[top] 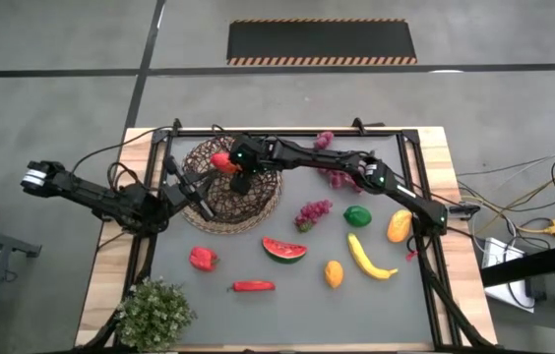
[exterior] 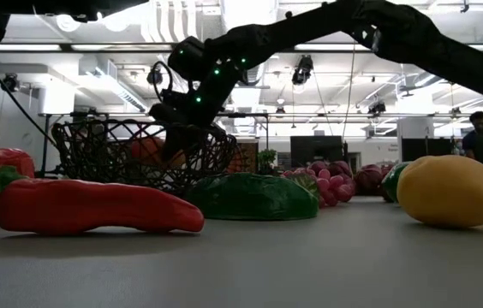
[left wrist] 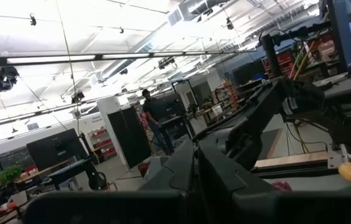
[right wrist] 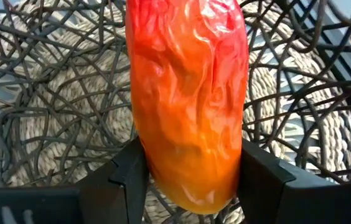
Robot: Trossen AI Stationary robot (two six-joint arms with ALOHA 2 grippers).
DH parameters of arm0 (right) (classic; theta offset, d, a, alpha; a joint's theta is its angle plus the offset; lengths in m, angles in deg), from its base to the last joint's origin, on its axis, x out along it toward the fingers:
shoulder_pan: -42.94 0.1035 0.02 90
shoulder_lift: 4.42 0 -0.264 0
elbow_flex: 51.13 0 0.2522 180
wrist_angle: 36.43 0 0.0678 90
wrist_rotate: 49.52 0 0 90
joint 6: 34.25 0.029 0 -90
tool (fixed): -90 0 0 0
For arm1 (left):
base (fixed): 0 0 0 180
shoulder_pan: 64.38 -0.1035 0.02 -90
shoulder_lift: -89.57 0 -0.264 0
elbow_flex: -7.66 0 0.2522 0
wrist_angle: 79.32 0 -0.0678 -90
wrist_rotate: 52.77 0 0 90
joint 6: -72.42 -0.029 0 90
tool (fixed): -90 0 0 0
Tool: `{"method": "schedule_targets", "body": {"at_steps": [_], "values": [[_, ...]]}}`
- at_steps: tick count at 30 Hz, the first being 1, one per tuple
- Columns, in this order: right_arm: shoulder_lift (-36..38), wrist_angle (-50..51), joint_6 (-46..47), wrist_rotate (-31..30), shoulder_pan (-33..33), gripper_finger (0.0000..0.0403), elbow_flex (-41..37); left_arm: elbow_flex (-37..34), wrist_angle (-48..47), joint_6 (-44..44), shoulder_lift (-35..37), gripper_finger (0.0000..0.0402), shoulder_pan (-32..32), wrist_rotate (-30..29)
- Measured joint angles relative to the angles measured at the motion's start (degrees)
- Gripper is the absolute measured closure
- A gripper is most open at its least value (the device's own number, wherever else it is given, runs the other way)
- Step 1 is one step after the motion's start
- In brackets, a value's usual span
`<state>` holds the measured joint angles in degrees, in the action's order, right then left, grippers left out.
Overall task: Build produce basket
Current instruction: Put the red mango into the wire basket
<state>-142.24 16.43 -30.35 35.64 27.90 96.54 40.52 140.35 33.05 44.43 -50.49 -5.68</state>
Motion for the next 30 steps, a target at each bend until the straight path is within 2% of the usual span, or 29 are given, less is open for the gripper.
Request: {"method": "schedule_targets", "body": {"at_steps": [10, 30], "values": [[-0.04, 1.3, 0.47, -3.28, 0.0, 0.0193, -0.02, 0.0, 0.01, -0.01, -0.09, 0.0396, 0.0, 0.0], [-0.04, 1.4, 1.45, -4.71, -0.26, 0.0188, -0.07, 0.0, -0.01, -0.02, -0.17, 0.0396, 0.0, 0.0]]}}
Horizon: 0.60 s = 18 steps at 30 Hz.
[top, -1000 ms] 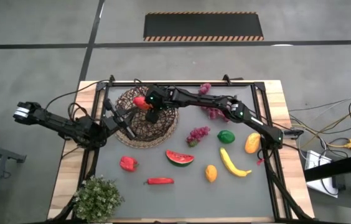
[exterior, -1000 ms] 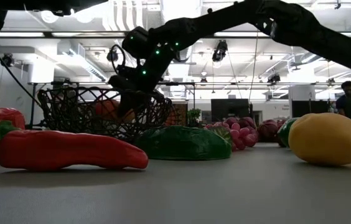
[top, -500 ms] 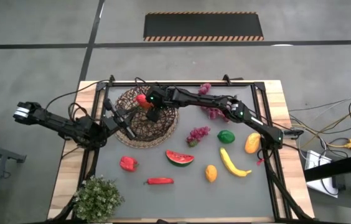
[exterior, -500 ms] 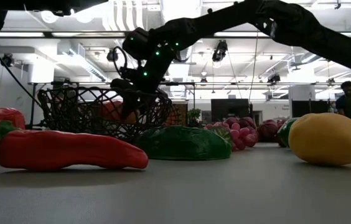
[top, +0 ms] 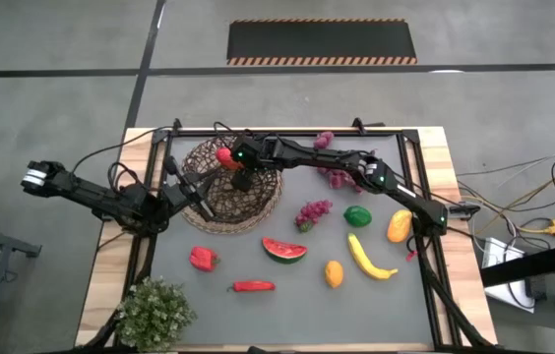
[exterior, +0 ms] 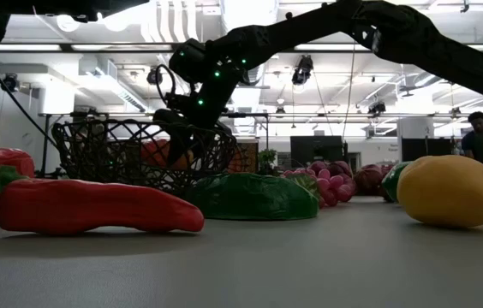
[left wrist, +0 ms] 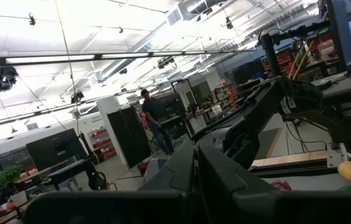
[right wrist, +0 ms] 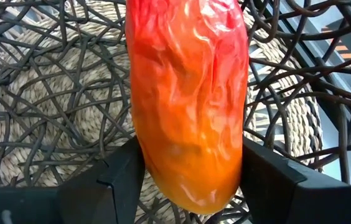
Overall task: Build produce basket
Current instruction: Put the red mango into the wire basket
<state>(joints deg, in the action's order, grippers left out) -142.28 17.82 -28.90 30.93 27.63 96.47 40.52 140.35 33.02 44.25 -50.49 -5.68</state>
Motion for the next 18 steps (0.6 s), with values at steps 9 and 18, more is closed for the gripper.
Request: {"method": "schedule_targets", "body": {"at_steps": [9, 18], "values": [[0.0, 0.0, 1.54, -0.04, 0.0, 0.0188, 0.0, 0.0, 0.0, 0.0, 0.0, 0.0396, 0.0, 0.0], [0.0, -0.03, -1.3, 0.38, 0.0, 0.0188, -0.02, 0.0, 0.0, -0.01, 0.0, 0.0396, 0.0, 0.0]]}}
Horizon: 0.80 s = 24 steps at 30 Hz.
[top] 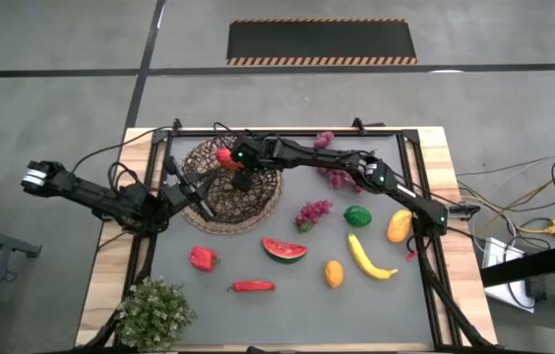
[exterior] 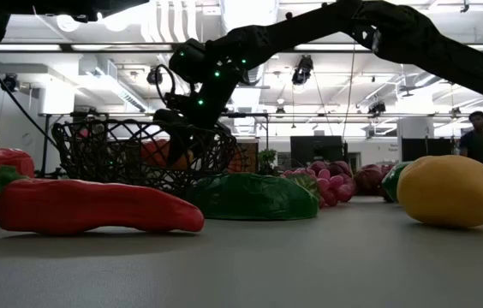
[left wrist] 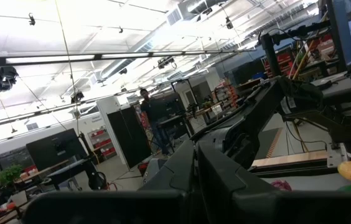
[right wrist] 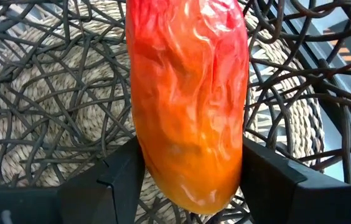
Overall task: Build produce basket
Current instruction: Put the red mango into the wire basket
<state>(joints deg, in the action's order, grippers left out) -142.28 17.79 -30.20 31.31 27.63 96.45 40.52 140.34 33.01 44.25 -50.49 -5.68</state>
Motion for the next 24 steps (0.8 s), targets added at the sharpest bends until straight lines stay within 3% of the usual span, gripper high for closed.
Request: {"method": "schedule_targets", "body": {"at_steps": [10, 17, 24], "values": [[0.0, -0.52, -13.22, -0.32, 0.31, 0.019, -0.02, 0.0, -0.02, -0.01, 0.0, 0.0396, 0.02, 0.0], [0.0, -0.49, -23.54, -10.64, 1.55, 0.0216, -0.02, 0.0, -0.02, -0.05, 0.0, 0.0396, 0.02, -0.02], [0.0, -0.75, -27.28, -16.33, 2.69, 0.0199, -0.02, 0.0, -0.02, -0.1, -0.02, 0.0396, 0.02, 0.0]]}}
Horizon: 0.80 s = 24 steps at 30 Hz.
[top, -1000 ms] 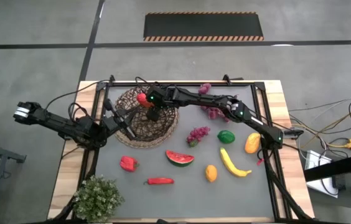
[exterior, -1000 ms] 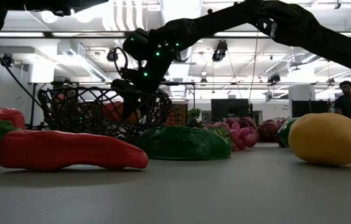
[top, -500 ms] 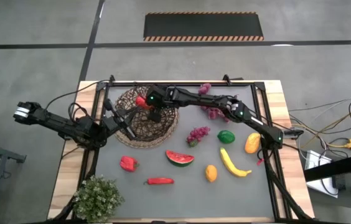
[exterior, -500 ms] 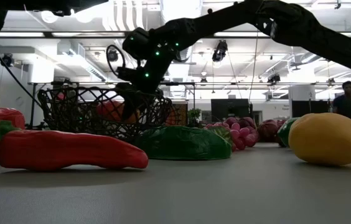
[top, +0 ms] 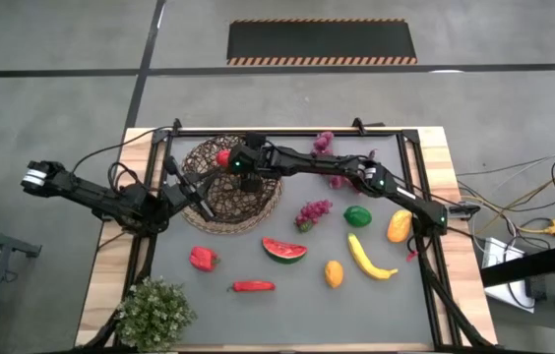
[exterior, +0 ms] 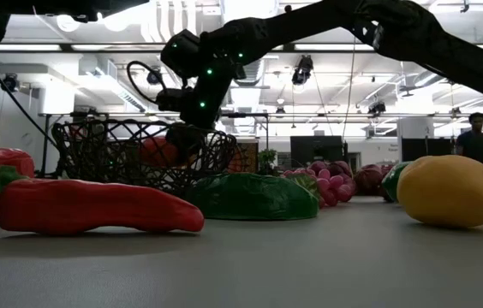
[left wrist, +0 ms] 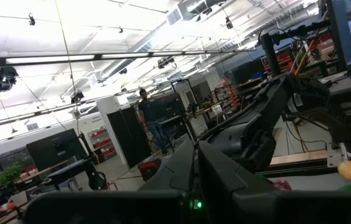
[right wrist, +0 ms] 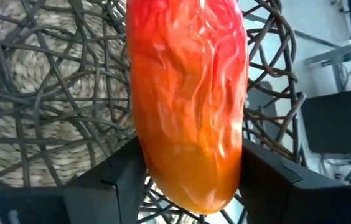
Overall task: Build produce basket
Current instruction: Put the red mango into the wire basket
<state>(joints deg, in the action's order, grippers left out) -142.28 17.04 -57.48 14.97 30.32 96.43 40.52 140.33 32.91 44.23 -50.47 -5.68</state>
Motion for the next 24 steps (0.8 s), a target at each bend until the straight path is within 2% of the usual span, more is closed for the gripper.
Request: {"method": "schedule_targets", "body": {"at_steps": [12, 16, 19, 24], "values": [[0.0, -1.22, -4.84, -0.1, 0.28, 0.0193, 0.0, 0.0, -0.07, -0.17, -0.02, 0.0396, 0.0, -0.03], [0.0, -0.93, -9.71, -0.02, 0.26, 0.0201, 0.0, 0.0, -0.07, -0.25, -0.02, 0.0396, 0.0, -0.06], [0.0, -1.7, -9.26, -0.02, 0.26, 0.0203, 0.0, 0.0, -0.09, -0.29, -0.02, 0.0396, -0.01, -0.32], [0.0, -1.06, -9.38, -0.04, 0.26, 0.0167, 0.0, 0.0, -0.18, -0.39, -0.01, 0.0396, 0.0, -0.68]]}}
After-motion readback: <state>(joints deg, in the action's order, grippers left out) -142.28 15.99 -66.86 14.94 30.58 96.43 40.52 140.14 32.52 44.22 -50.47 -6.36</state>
